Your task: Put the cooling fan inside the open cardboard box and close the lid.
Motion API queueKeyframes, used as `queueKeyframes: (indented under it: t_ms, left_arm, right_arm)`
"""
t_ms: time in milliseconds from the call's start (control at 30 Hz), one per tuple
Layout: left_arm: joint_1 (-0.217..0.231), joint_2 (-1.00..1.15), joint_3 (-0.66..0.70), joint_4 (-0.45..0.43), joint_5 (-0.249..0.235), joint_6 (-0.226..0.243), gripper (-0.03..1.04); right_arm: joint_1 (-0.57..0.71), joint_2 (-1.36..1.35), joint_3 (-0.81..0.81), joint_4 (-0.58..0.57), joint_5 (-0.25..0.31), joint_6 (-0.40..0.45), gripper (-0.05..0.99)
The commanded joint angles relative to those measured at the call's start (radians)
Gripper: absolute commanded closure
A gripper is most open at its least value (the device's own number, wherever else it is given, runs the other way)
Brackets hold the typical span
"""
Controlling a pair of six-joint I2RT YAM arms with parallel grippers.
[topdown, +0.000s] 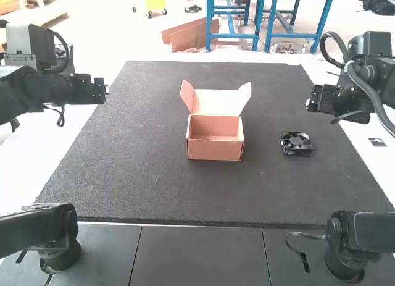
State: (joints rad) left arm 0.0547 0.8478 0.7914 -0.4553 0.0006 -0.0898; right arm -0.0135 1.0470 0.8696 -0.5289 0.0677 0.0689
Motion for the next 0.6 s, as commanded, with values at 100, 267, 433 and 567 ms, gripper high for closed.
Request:
queueKeyframes:
  t_ms: [100, 267, 433, 567]
  left_arm:
    - [-0.050, 0.030, 0.034, 0.035, -0.088, 0.116, 0.04]
    - [-0.119, 0.071, 0.062, 0.049, -0.126, 0.114, 0.04]
    - [-0.168, 0.100, 0.080, 0.041, -0.126, 0.104, 0.04]
    - [-0.179, 0.103, 0.077, 0.043, -0.126, 0.098, 0.04]
  right_arm:
    - [-0.103, 0.021, 0.068, -0.023, -0.091, -0.175, 0.03]
    - [-0.117, 0.114, 0.121, -0.114, -0.115, -0.281, 0.04]
    - [-0.134, 0.242, 0.177, -0.141, -0.163, -0.363, 0.04]
    - [-0.138, 0.357, 0.233, -0.168, -0.167, -0.366, 0.04]
